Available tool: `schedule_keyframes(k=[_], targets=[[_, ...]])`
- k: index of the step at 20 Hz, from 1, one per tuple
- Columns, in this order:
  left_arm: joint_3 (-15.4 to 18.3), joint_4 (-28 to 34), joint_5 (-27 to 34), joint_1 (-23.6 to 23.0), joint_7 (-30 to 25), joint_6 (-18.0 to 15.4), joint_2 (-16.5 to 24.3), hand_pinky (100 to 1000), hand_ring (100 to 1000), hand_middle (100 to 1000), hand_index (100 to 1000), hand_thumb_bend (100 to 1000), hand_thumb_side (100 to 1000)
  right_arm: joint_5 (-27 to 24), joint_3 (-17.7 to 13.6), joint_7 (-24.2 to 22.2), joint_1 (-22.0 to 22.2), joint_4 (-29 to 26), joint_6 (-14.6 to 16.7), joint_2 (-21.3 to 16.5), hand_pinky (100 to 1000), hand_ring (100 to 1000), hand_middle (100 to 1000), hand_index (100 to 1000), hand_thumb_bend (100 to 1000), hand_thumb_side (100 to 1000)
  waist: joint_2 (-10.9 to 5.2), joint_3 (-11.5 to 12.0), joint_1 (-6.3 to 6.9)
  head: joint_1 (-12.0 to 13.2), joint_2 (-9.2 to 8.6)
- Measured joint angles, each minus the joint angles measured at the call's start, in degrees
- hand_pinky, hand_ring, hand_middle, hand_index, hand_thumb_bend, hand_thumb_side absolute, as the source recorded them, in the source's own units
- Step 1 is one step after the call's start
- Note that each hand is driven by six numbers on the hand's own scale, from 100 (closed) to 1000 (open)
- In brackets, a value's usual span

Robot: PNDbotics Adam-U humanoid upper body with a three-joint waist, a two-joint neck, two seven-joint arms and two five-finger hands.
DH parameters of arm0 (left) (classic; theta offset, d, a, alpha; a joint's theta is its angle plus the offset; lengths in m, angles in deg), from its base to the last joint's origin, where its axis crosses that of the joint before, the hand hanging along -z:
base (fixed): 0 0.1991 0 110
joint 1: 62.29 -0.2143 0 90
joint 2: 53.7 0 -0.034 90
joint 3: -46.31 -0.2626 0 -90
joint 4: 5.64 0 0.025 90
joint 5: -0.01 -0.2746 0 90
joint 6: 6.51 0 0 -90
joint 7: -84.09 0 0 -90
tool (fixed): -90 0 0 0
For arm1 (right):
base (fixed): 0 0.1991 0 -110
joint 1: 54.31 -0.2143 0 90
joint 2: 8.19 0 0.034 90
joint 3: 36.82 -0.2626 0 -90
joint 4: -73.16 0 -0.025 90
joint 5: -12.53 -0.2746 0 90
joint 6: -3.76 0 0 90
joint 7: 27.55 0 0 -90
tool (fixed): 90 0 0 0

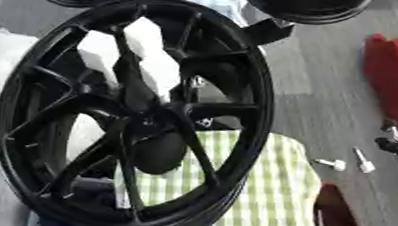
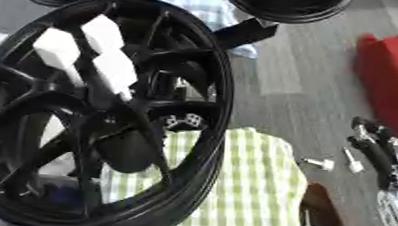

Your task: Pull the pin out of the wheel hub.

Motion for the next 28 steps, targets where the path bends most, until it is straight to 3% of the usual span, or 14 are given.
schedule_keyframes(k=[8, 19, 28], targets=[[-0.4, 2.3, -2.1, 0.0, -3.1, -1.0, 0.4, 801, 773, 718, 835, 842, 460, 0.0, -0.3, 0.3, 0.2, -0.7, 0.1, 0.0, 730, 635, 690, 743, 216, 515, 0.55, -0.7, 0.34, -0.6, -0.77], [-6.4, 3.1, -6.9, 3.2, -14.9, -2.5, 0.3, 823, 804, 752, 856, 908, 399, 0.0, -0.1, 0.0, 0.1, -0.7, -0.2, -0.2, 730, 635, 690, 744, 218, 515, 0.54, -0.9, 0.61, -1.0, -0.76], [-10.3, -1.8, -9.4, 7.2, -19.9, -1.5, -2.8, 811, 793, 734, 844, 901, 393, 0.0, 0.1, -0.4, -0.1, -0.6, -0.2, -0.2, 730, 635, 691, 744, 222, 512, 0.37, -0.9, 0.74, -1.0, -0.68]])
